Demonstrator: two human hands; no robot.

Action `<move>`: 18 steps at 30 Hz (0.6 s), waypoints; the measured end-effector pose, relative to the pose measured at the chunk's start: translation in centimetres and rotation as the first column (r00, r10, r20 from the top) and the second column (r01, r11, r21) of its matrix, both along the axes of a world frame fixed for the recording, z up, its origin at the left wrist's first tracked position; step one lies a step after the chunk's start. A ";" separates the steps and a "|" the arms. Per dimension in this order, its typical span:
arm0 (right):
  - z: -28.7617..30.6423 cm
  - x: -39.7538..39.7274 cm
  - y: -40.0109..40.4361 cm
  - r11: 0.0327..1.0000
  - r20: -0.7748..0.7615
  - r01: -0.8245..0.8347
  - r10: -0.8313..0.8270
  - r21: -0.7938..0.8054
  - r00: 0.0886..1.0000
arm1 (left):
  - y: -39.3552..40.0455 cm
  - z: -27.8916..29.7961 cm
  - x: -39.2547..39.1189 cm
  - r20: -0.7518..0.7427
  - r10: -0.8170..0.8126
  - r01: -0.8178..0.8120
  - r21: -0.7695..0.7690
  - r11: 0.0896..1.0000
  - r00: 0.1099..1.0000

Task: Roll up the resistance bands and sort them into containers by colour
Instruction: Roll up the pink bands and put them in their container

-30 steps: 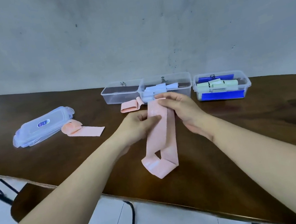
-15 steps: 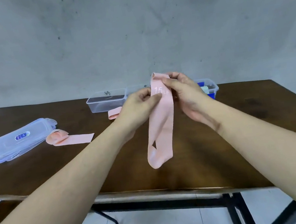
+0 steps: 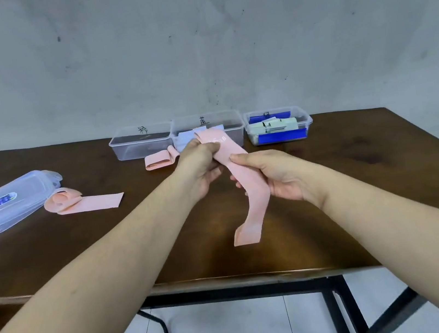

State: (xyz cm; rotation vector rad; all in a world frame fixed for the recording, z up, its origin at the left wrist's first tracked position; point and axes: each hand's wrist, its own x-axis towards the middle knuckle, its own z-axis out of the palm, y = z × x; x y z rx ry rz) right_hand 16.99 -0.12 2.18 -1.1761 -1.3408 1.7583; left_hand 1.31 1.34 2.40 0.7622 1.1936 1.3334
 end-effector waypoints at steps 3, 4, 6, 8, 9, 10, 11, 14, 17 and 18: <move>-1.7 0.2 1.5 0.997 0.040 -0.036 0.038 -0.063 0.998 | 2.2 -1.9 -0.2 0.045 0.046 -0.042 -0.079 0.996 0.998; -2.5 0.2 2.4 0.995 0.068 -0.048 0.054 -0.086 0.996 | 3.1 -2.6 -0.1 0.048 0.059 -0.052 -0.120 0.991 0.997; -4.0 0.2 3.8 0.991 0.153 -0.077 0.094 -0.109 0.984 | 4.7 -3.9 -0.1 0.005 0.068 -0.065 -0.188 0.980 0.998; -5.3 0.1 5.5 0.992 0.296 -0.109 0.123 -0.065 0.947 | 6.5 -4.8 0.1 -0.081 0.094 -0.111 -0.230 0.967 0.992; -5.9 0.1 6.4 0.992 0.382 -0.126 0.125 -0.023 0.916 | 7.6 -5.3 0.2 -0.112 0.115 -0.140 -0.244 0.960 0.987; -6.4 0.1 7.2 0.989 0.457 -0.144 0.117 0.025 0.882 | 8.4 -5.7 0.2 -0.130 0.135 -0.164 -0.247 0.955 0.982; -6.8 0.2 7.9 0.986 0.508 -0.155 0.102 0.063 0.855 | 9.2 -6.2 0.2 -0.135 0.145 -0.175 -0.244 0.954 0.980; -7.8 0.3 10.4 0.982 0.569 -0.159 0.074 0.100 0.819 | 11.3 -7.0 0.4 -0.152 0.143 -0.179 -0.261 0.949 0.978; -8.6 0.6 12.1 0.975 0.639 -0.171 0.041 0.143 0.768 | 12.9 -7.9 0.3 -0.195 0.126 -0.177 -0.272 0.946 0.973; -8.7 0.7 12.5 0.968 0.683 -0.191 0.027 0.165 0.730 | 13.4 -8.1 0.3 -0.198 0.122 -0.174 -0.272 0.946 0.972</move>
